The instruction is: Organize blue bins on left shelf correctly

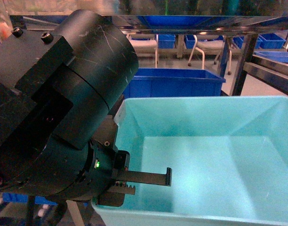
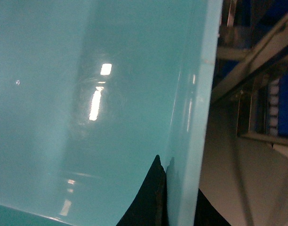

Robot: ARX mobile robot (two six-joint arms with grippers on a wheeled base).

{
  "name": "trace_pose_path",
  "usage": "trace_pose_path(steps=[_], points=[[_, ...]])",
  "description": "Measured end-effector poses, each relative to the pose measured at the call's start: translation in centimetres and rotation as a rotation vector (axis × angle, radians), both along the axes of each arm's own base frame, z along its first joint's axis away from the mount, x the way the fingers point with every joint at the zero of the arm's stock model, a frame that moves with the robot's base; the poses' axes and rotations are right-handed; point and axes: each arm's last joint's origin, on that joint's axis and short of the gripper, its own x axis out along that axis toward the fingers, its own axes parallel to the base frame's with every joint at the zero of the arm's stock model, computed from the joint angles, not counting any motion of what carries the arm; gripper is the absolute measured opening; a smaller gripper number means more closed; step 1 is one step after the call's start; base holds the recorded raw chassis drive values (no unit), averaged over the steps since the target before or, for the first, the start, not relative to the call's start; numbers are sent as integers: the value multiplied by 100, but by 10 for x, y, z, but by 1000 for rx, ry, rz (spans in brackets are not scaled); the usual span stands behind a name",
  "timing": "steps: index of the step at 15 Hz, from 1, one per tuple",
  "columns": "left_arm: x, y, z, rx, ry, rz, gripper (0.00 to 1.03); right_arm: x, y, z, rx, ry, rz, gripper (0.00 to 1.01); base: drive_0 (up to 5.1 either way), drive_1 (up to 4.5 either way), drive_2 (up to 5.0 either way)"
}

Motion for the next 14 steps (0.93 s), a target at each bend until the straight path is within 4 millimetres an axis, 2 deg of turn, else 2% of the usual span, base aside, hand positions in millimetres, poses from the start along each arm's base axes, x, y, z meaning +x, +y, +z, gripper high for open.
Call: trace_pose_path(steps=[7,14], points=[[2,-1,-1,2,2,0,2,0,0,-3,13,34,-14,2,2,22,-19],[2,-1,-1,3,3,0,2,0,0,-3,13,33,-14,2,10,437,-417]])
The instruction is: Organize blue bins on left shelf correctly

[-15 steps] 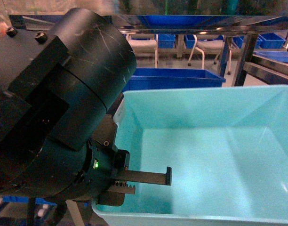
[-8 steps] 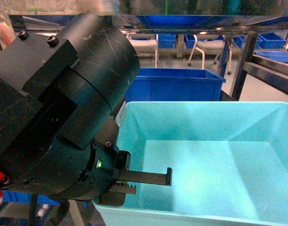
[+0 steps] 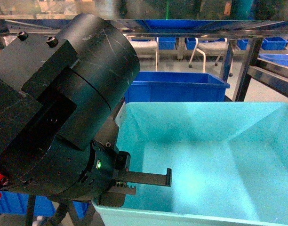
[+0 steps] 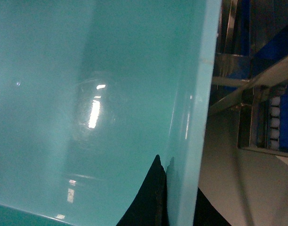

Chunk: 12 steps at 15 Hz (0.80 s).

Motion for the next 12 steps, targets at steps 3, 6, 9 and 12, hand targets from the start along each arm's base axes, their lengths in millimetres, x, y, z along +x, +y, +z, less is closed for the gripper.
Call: trace_pose_path(steps=[3,6,9,12], points=[[0,0,0,0,-1,0,2,0,0,0,0,0,-1,2,-1,429,-432],[1,0,0,-1,-3,1,2,0,0,0,0,-2,0,2,-1,429,-432],[1,0,1,-1,-5,2,2,1,0,1,0,-4,0,2,-1,429,-432],[1,0,1,1,1,2,2,0,0,0,1,2,0,2,-1,429,-432]])
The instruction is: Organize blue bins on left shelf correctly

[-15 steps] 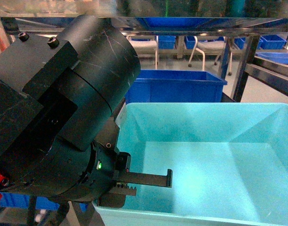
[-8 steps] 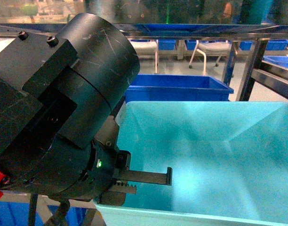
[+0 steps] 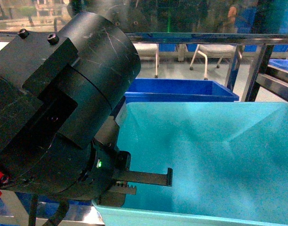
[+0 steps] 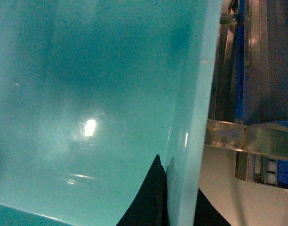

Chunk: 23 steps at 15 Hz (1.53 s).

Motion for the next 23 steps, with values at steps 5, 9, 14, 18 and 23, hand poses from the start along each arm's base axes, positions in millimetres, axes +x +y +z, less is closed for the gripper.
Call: trace_pose_path(steps=[5,9,14,18,23], points=[[1,0,0,-3,-4,2,2,1,0,0,1,-4,-1,2,-1,429,-432],[11,5,-12,15,111,42,2,12,10,-10,46,212,2,2,-1,429,-432],[18,13,-15,47,105,71,2,24,30,-13,58,262,56,2,-1,429,-432],[20,14,-15,47,104,72,2,25,31,-12,52,251,58,2,-1,429,-432],[20,14,-15,48,104,70,2,25,31,-12,51,251,58,2,-1,429,-432]])
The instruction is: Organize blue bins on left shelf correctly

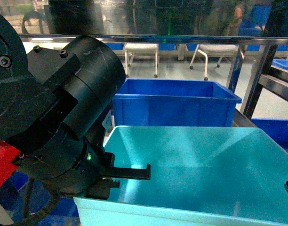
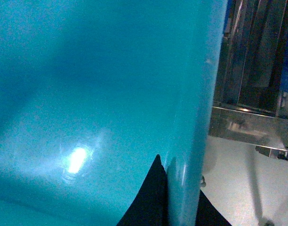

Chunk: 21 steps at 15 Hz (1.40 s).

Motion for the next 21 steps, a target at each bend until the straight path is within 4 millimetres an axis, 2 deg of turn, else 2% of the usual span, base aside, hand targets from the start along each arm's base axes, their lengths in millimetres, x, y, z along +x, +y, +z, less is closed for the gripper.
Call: trace_pose_path(steps=[3,21], points=[[0,0,0,0,-1,0,2,0,0,0,0,0,-1,2,-1,429,-432],[0,0,0,1,0,-2,2,0,0,0,0,0,0,2,0,0,0]])
